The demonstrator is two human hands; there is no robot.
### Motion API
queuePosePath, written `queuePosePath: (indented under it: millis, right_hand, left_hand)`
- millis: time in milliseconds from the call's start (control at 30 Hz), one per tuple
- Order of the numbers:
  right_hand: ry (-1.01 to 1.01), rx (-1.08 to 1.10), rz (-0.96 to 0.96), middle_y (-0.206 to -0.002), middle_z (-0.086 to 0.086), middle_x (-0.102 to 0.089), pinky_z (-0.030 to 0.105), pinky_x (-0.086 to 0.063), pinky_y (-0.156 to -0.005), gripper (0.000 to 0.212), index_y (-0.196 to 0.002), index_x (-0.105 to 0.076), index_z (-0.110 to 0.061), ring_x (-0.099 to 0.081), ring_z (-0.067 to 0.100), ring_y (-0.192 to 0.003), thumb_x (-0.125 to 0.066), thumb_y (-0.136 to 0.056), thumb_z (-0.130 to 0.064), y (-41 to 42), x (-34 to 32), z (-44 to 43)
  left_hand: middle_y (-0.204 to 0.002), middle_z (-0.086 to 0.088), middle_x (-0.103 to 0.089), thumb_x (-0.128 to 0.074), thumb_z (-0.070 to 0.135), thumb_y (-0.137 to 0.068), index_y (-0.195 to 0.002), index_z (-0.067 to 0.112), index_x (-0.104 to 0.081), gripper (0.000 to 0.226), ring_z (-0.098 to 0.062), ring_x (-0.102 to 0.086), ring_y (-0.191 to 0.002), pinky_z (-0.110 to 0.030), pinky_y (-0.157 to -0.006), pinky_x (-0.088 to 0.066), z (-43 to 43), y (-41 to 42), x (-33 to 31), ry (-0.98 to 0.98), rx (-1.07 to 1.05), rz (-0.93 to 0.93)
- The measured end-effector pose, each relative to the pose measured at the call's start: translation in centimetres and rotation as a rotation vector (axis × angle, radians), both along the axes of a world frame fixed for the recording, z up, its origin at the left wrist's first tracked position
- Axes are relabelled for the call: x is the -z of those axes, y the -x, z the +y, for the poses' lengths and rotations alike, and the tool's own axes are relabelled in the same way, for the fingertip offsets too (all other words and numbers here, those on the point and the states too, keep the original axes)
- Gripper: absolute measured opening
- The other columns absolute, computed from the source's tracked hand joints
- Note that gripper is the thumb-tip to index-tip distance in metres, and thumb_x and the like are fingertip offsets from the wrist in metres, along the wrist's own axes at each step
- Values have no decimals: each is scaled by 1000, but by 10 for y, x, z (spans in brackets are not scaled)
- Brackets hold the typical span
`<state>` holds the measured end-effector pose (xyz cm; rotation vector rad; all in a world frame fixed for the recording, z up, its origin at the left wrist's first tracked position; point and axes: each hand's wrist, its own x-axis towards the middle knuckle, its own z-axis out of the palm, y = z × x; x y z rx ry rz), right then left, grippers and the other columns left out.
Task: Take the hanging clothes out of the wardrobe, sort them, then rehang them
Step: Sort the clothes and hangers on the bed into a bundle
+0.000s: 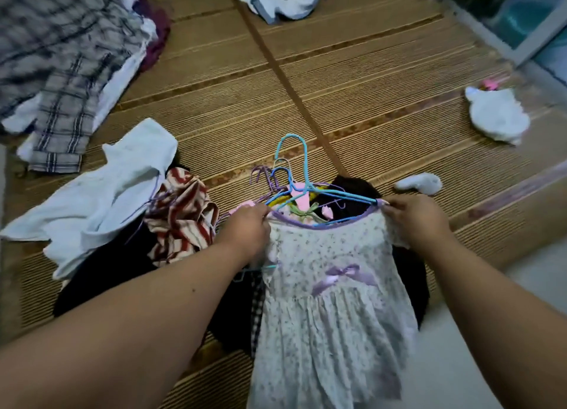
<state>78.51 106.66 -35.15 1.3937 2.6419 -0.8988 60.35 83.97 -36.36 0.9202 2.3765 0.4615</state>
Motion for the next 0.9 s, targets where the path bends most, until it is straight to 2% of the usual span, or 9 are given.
queuePosePath:
  millis: [67,167,267,333,400,500,633,767,900]
  right_hand:
    - [28,3,50,-73,4,-70,29,-42,-54,20,-103,-73,-21,-63,20,-66,-58,-92,-27,17,28,3]
    - [45,-38,87,-78,6,-72,23,-40,-53,20,-105,-73,-20,-61,17,-65,-59,-90,-20,37,75,2]
    - [30,-58,-4,-116,9,-65,30,-46,-79,34,-122,-62,-28,-61,25,-106,-57,-88,-27,50,116,-4]
    - [44,-129,-231,-150,6,-34,47,-30,-106,55,-142,-38,-35,-30,26,-138,-53,-90,-43,54,131,-16]
    - [38,-239,-385,-159,-1,-4,54,-11,-112,68,-147,-15,-41,-2,24,-146,-47,-89,-57,52,140,-30]
    - [24,-313,-429,-159,-1,10,58,-4,-112,73,-148,-5,-42,11,26,-146,-42,-88,-63,45,139,-41]
    - [21,-279,-401,-160,-1,8,57,-6,-113,72,-147,-7,-43,8,24,-146,-44,-88,-62,48,108,-47]
    - [-28,-359,-299,-160,0,-2,48,-17,-114,70,-149,-12,-39,-5,22,-147,-43,-90,-59,58,61,-69]
    - [59,-421,-45,-157,1,-21,36,-25,-113,64,-147,-26,-31,-19,17,-144,-53,-91,-46,76,16,-114]
  left_hand:
    - [-95,-22,-60,-45,8,-86,-81,16,-49,10,-36,-54,-85,-33,-62,-28,6,15,21,3,-40,10]
    - [-99,-22,-63,-48,9,-85,-90,9,-58,11,-38,-56,-93,-33,-64,-32,11,35,65,28,-106,23]
    - [-108,-20,-62,-48,10,-85,-105,14,-64,25,-36,-57,-100,-34,-74,-42,10,43,105,82,-164,22]
    - [-122,-17,-58,-50,12,-85,-122,21,-60,40,-33,-55,-110,-31,-88,-42,9,43,125,100,-193,-4]
    - [-130,-15,-53,-50,18,-81,-132,25,-53,52,-32,-51,-118,-31,-97,-42,6,40,135,126,-167,-20]
    - [-150,-13,-33,-46,31,-74,-146,28,-32,73,-30,-33,-136,-37,-109,-33,-2,32,130,204,-64,-31]
    - [-158,-10,-12,-51,24,-84,-150,31,-19,74,-28,-18,-144,-37,-115,-24,-13,24,104,193,-25,-52]
    - [-158,-9,-15,-52,25,-87,-149,32,-22,69,-24,-17,-144,-34,-115,-23,-36,22,63,114,-33,-81]
    - [-157,-6,-17,-54,22,-84,-146,32,-29,68,-23,-21,-143,-33,-115,-26,-76,21,17,99,-45,-58]
